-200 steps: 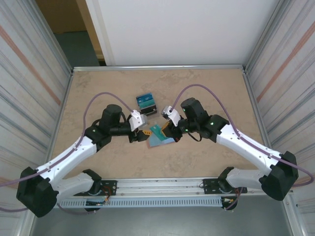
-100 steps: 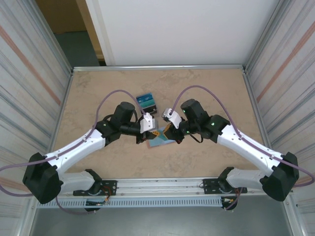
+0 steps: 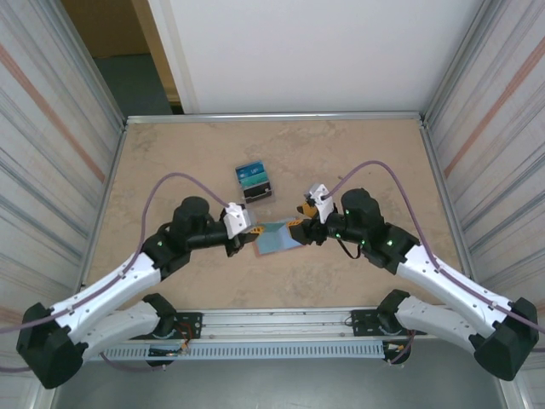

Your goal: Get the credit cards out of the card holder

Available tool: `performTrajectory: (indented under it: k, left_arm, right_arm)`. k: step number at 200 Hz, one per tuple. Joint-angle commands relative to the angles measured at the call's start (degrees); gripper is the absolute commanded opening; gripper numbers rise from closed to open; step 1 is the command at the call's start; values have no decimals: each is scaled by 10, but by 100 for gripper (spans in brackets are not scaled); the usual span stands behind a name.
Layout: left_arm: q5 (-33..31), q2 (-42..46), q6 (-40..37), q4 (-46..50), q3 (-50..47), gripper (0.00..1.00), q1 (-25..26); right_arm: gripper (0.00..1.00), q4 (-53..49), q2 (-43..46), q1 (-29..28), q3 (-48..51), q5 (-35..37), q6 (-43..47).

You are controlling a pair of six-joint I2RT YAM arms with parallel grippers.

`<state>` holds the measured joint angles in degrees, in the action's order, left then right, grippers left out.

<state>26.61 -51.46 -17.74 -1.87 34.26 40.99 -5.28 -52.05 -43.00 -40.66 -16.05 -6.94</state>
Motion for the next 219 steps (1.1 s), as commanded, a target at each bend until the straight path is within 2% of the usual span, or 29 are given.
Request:
performTrajectory:
  k: [1,23,57,84,129,145,202,219]
  left_arm:
    - [-57,48,130,-109,-41,0,3]
    - [-71,79,214,-170,-75,0,2]
    - [-56,94,307,-237,-98,0,2]
    - [-42,95,348,-279,-104,0,2]
    - [-7,79,380,-328,-101,0,2]
    - [6,69,389,-349,-103,0,2]
    - [7,58,394,-359,-105,0,2]
    - [9,61,388,-339,-98,1,1]
  right_arm:
    - [65,121,7,6,24,-7,-92]
    - [66,152,-11,7,25,-47,-118]
    - [67,223,-44,14,29,-121,-165]
    - [66,273,-85,20,25,-168,-188]
    - [58,329,-115,22,21,-215,-209]
    - [50,350,-125,21,18,-233,-217]
    - [0,353,-122,19,13,-250,-210]
    - [0,331,-111,17,14,-240,-193]
